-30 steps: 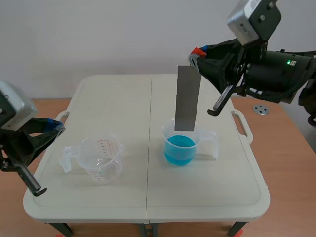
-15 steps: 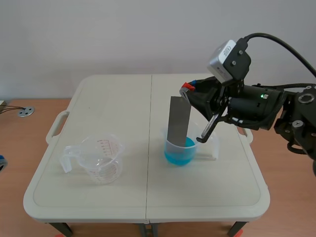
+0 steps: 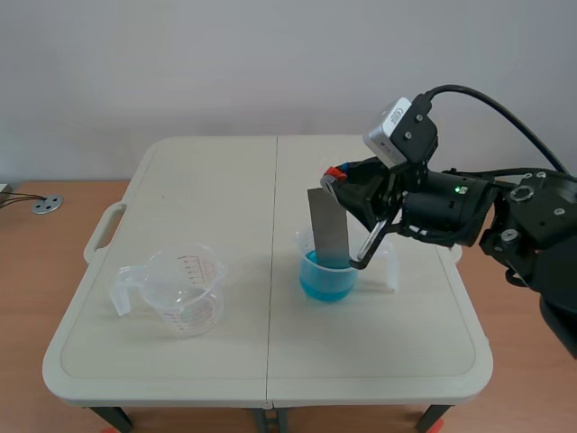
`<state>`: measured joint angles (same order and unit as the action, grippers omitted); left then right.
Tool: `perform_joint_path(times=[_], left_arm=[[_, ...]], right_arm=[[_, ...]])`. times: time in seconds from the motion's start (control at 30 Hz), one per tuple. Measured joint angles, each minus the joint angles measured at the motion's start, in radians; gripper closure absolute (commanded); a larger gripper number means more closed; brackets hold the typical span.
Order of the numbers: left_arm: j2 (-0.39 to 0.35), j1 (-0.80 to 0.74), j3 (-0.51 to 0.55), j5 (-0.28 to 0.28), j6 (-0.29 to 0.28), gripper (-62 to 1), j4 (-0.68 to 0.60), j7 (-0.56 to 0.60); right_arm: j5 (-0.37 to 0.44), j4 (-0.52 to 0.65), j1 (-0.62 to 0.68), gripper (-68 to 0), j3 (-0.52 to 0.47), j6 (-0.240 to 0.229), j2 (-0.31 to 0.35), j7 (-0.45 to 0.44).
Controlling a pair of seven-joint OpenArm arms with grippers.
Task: Hold the metal plate by the orange handle, dip it into the blue solution, take it out and point at it, then put the plate back in the beaker on the left.
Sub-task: 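Lower the plate into the blue solution, then hold the plate still in the solution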
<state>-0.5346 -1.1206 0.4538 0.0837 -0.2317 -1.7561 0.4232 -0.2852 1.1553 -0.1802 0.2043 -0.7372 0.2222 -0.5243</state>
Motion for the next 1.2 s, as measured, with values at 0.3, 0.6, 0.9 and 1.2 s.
perform_joint_path(times=[0.3, 0.6, 0.9, 1.2], left_arm=[[0.006, 0.005, 0.0, 0.0, 0.0, -1.9, 0.0, 0.021], [0.005, 0.007, 0.0, 0.0, 0.0, -1.9, 0.0, 0.019], [0.005, 0.007, 0.0, 0.0, 0.0, -1.9, 0.0, 0.019], [0.005, 0.007, 0.0, 0.0, 0.0, -1.9, 0.0, 0.019]], right_arm=[[-0.023, -0.002, -0.004, -1.3, 0.0, 0.0, 0.0, -0.003], [-0.026, -0.002, -0.004, -1.3, 0.0, 0.0, 0.0, -0.007], [-0.026, -0.002, -0.004, -1.3, 0.0, 0.0, 0.0, -0.01], [-0.026, -0.002, -0.004, -1.3, 0.0, 0.0, 0.0, -0.01]])
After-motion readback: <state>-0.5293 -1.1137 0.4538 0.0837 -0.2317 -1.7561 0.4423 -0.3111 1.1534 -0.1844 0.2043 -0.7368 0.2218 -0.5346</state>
